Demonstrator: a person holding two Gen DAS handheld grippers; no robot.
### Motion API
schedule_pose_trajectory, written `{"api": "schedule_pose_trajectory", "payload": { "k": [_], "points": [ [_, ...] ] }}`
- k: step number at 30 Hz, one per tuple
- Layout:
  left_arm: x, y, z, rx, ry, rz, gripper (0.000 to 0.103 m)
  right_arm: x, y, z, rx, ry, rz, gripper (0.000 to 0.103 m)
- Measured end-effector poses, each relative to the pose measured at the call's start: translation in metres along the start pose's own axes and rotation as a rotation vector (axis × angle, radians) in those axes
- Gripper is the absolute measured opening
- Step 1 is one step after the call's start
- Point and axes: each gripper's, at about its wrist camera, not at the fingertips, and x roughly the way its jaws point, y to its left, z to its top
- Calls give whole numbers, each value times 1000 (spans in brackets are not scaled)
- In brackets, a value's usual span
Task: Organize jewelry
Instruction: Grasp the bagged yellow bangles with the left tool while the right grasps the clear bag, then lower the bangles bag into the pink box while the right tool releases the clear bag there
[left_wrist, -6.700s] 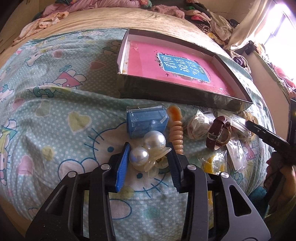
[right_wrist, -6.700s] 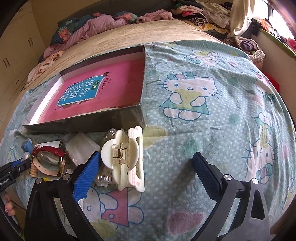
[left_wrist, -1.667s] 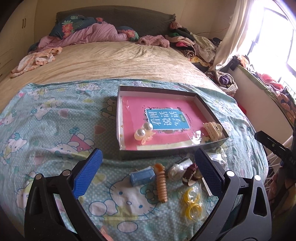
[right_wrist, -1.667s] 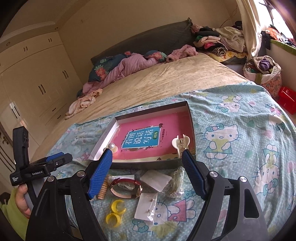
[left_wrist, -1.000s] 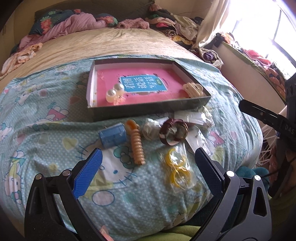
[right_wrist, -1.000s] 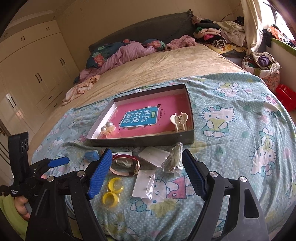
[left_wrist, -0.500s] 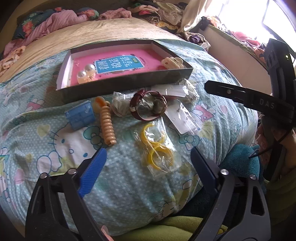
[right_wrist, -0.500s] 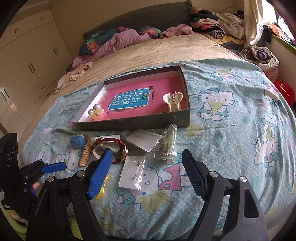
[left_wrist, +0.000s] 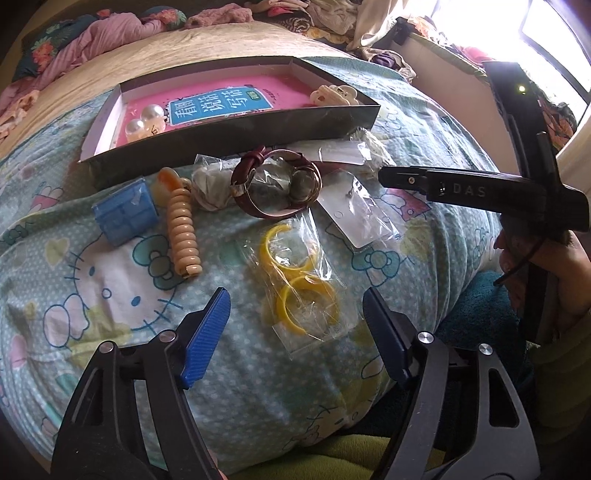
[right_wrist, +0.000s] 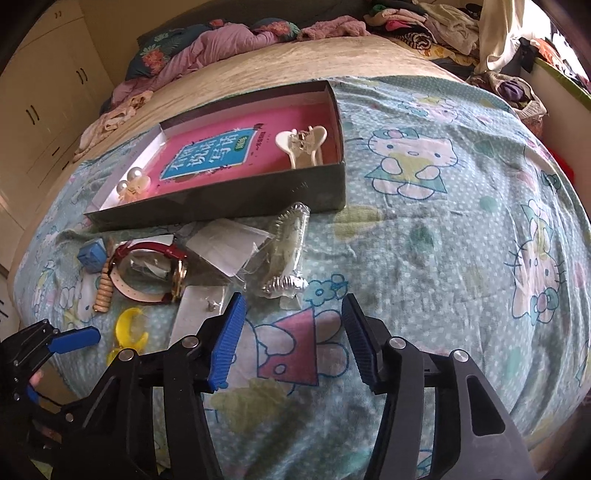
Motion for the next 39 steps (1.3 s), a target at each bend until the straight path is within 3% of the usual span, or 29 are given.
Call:
{"api": "schedule_pose_trajectory", "payload": {
  "k": [6,11,15,17,22,27,39],
  "points": [
    [9,1,2,-6,4,14,66,14,6,10,-31,28,-11,47],
    [16,-2,6,5,2,31,66,26,8,21,-54,31,-19,34],
    [22,-6,8,26,-4,57,66,35,10,27,-79,23,-26,29],
    [24,-8,9,39,-5,73,60,34,6,28,-62,12,-9,25],
    [27,-11,8,68,-6,93,51,24,-14,25,16,-21,26,24],
    [27,-12,7,80,-10,92,34,6,-31,22,74,-70,43,24],
    [-6,-10,3,50,-64,44,32,-38,-36,7,113,-192,155,24]
  ]
}}
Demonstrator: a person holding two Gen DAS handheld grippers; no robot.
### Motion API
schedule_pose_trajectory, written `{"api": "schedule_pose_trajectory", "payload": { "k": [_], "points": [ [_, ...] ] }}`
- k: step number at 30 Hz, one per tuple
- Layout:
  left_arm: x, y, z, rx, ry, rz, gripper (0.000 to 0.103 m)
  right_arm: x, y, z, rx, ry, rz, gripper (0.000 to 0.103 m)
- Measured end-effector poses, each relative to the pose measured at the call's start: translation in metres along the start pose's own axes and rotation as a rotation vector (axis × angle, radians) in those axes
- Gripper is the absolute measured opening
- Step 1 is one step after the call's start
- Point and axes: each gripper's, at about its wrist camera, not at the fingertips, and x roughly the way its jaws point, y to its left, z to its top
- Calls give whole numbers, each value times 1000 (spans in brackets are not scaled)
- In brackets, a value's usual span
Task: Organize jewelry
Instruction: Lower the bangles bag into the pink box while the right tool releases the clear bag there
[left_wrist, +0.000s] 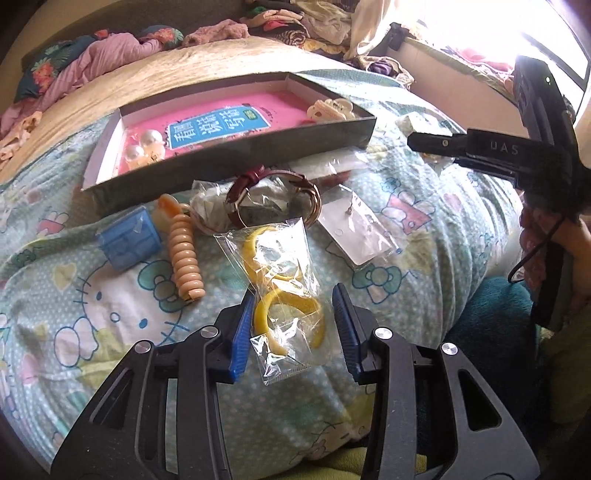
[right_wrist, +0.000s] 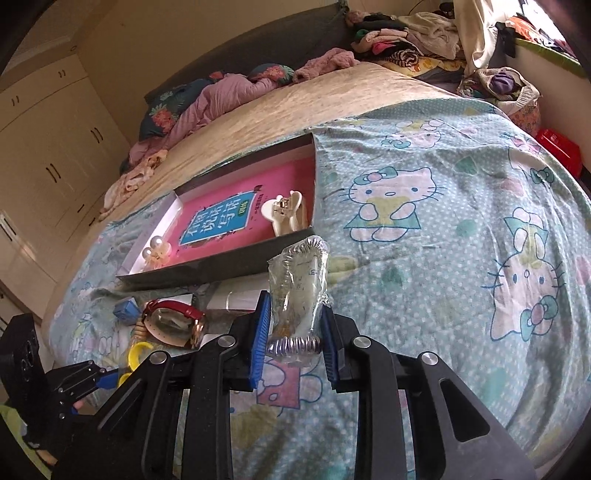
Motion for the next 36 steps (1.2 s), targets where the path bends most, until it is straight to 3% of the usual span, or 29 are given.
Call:
{"api": "schedule_pose_trajectory", "payload": {
  "k": [17,26,36],
  "points": [
    [-52,51,22,-108,-123,82,32,-26,63,3,-126,-55,94,24],
    [-62,88,34,-189,-169,128,32,-24,77,11,-146,-68,122,24],
    [-62,102,50,-227,-205,129,32,-17,87,26,-160,-81,142,24]
  ]
}}
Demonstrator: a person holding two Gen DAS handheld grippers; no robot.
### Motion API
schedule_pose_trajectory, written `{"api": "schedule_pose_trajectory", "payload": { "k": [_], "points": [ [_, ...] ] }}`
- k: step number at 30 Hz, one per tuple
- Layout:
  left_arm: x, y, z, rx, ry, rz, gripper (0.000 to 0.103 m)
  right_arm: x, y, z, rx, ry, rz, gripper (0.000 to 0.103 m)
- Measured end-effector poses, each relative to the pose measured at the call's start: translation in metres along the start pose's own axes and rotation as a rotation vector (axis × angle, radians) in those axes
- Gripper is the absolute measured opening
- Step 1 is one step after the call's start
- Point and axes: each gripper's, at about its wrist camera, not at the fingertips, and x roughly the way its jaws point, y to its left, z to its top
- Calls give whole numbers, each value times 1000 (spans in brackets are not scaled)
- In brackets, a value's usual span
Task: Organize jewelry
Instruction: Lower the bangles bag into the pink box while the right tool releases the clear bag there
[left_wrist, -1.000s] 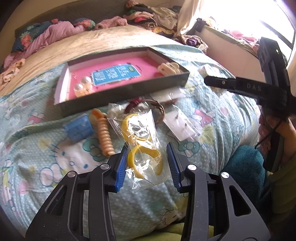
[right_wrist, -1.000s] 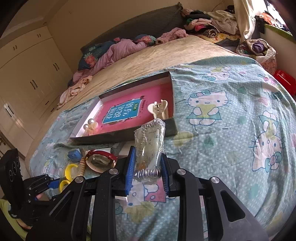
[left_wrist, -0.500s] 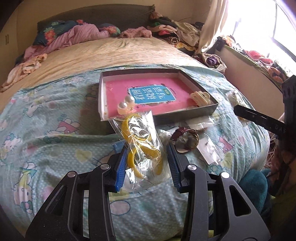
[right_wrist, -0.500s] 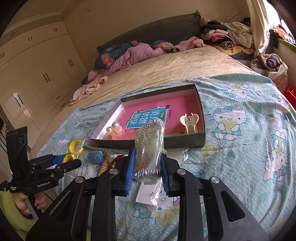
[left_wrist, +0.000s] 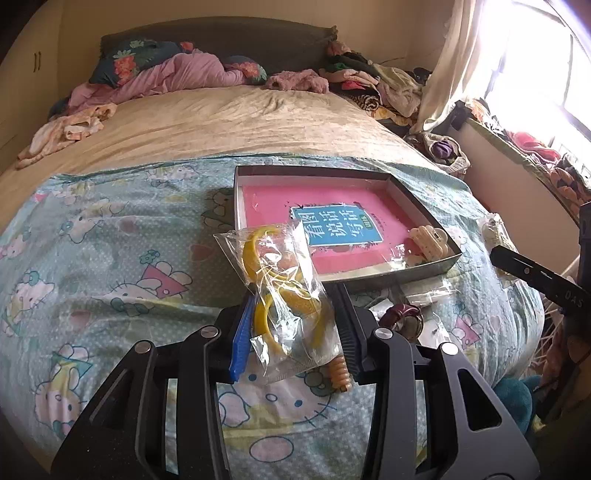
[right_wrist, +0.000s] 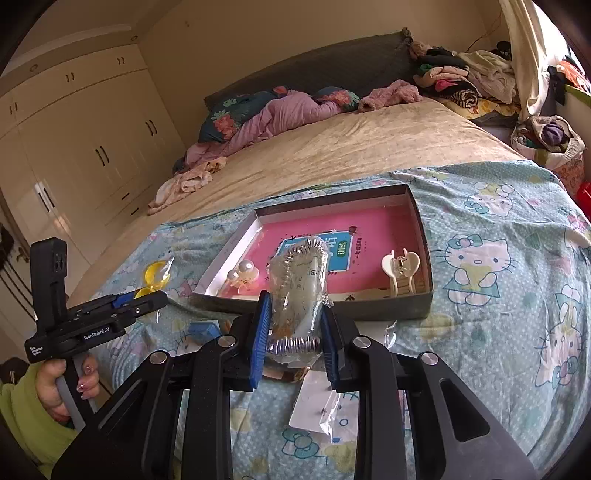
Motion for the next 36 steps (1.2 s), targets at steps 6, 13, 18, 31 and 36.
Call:
{"api": "schedule_pose_trajectory", "payload": {
  "k": [6,13,18,31,36],
  "points": [
    [7,-4,11,-4,-16,-11,32,6,9,16,-35,-17,-13,24],
    [13,-10,24,4,-36,-25,32,11,15,35,-64,-43,-19,24],
    [22,-17,35,11,-41,-28,32,19,15,52,-58,-70,-14,24],
    [64,-32,57,29,-1,-49,32,57,-7,77,-15,-65,-14,24],
    [84,-38,54,48,33,-46,32,74,-23,66,3,-23,-21,24]
  ]
}}
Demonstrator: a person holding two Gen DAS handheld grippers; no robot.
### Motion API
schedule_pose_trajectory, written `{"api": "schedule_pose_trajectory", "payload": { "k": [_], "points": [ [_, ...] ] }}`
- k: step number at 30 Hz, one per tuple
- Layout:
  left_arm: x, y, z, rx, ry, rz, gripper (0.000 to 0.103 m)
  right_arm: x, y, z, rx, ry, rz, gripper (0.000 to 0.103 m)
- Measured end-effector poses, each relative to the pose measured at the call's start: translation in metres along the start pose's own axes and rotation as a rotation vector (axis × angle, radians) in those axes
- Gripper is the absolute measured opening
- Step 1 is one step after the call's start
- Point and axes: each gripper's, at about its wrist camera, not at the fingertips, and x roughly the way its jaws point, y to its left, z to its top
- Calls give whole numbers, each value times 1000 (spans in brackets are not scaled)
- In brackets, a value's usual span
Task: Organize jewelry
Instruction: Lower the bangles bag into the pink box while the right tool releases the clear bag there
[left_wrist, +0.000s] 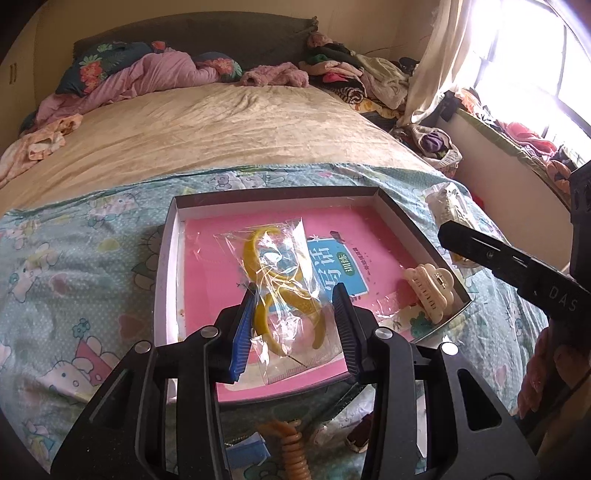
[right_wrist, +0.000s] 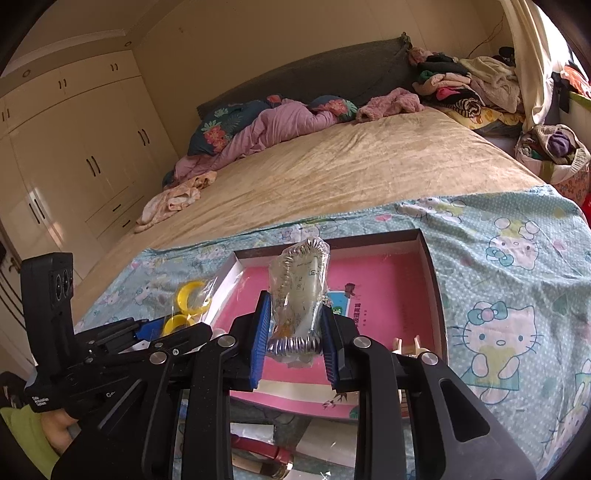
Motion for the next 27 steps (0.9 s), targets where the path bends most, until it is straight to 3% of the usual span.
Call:
{"api": "schedule_pose_trajectory", "payload": {
  "k": [12,27],
  "points": [
    [39,-14,-9,57,93,-20,32,28,-13,-20,-2,83,-5,24],
    [56,-6,-13,56,128,0,32,43,-14,-24,-16,133,-18,24]
  ]
}}
